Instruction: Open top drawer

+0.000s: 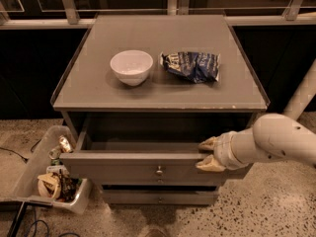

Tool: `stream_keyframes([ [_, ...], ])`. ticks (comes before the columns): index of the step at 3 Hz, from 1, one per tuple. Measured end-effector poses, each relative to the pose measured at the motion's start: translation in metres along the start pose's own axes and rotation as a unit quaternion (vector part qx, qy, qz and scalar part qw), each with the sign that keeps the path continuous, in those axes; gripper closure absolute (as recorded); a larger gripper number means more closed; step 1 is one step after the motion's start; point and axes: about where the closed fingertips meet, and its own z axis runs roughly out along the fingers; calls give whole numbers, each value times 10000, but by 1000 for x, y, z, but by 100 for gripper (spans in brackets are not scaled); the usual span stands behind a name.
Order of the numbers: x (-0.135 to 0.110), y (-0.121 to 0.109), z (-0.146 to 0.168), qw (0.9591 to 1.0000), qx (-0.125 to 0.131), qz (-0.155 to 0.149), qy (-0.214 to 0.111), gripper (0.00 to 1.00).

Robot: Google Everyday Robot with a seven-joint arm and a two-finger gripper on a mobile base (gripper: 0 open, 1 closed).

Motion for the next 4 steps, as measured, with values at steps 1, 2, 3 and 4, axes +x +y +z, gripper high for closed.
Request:
stream_keyframes([
  [1,8,26,-7,10000,-40,29,-13,85],
  [2,6,25,-8,10000,-39,28,-14,100],
  [3,-3,32,-16,9999,81,-54,-71,100],
  [4,3,50,-20,10000,56,-13,-5,100],
])
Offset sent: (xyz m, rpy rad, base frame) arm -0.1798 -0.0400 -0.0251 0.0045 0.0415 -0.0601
